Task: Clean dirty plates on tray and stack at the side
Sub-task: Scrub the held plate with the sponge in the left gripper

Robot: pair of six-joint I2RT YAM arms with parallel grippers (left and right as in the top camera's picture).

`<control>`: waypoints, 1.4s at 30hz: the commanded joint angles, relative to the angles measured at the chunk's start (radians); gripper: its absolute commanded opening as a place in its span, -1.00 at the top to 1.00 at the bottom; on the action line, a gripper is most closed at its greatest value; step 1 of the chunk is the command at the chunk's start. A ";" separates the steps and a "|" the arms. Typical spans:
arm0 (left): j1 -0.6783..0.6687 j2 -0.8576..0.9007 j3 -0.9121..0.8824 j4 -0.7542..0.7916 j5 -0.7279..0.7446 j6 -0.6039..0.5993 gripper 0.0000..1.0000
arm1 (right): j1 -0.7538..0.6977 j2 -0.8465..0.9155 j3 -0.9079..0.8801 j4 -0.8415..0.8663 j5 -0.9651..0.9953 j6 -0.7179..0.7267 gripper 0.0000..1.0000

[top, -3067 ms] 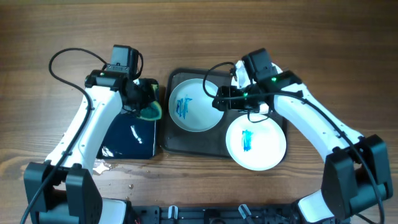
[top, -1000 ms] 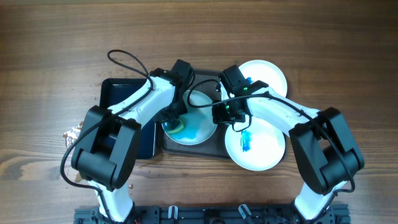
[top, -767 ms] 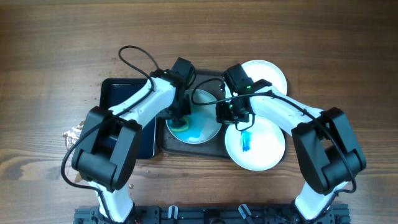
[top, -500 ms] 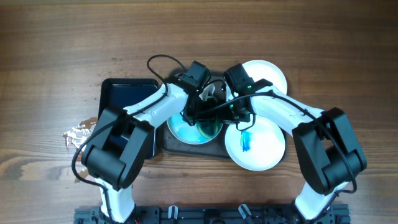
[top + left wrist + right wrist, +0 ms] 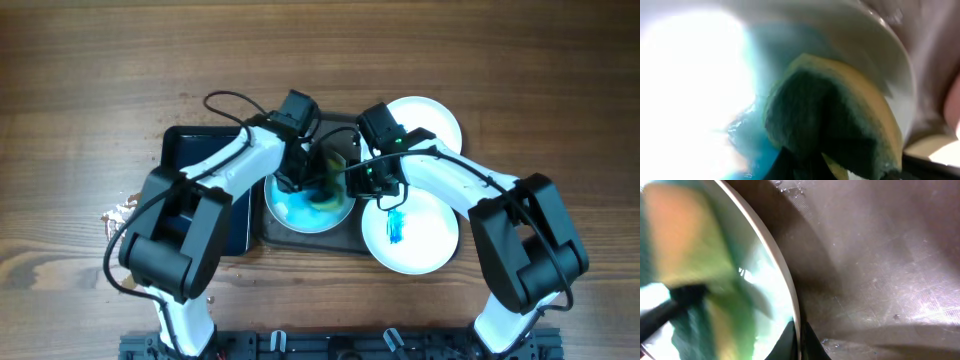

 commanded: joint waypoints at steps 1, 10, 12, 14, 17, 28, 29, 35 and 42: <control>0.074 0.045 -0.028 -0.046 -0.535 -0.067 0.92 | 0.003 0.013 -0.019 -0.031 0.012 -0.012 0.91; 0.064 0.045 -0.028 -0.313 -0.681 -0.164 0.92 | 0.003 0.013 -0.019 -0.027 0.013 -0.012 0.91; 0.053 0.045 -0.028 -0.379 -0.631 -0.092 0.92 | -0.005 0.013 -0.019 -0.029 0.016 -0.012 0.91; 0.038 0.045 -0.028 -0.393 -0.535 0.024 0.92 | -0.010 0.013 -0.019 -0.029 0.016 -0.012 0.91; -0.029 0.045 -0.028 -0.359 -0.385 0.167 0.92 | -0.010 0.013 -0.019 -0.027 0.016 -0.012 0.91; -0.190 0.045 -0.028 -0.092 0.114 0.278 0.92 | -0.010 0.013 -0.019 -0.031 0.016 -0.016 0.91; -0.189 0.045 -0.027 -0.079 0.161 0.286 0.92 | -0.010 0.013 -0.019 -0.030 0.016 -0.016 0.91; -0.188 0.045 -0.027 0.035 0.328 0.280 0.92 | -0.013 0.013 -0.019 -0.029 0.016 -0.020 0.91; -0.116 0.042 -0.027 -0.029 0.091 0.116 0.92 | -0.013 0.013 -0.019 -0.030 0.016 -0.021 0.91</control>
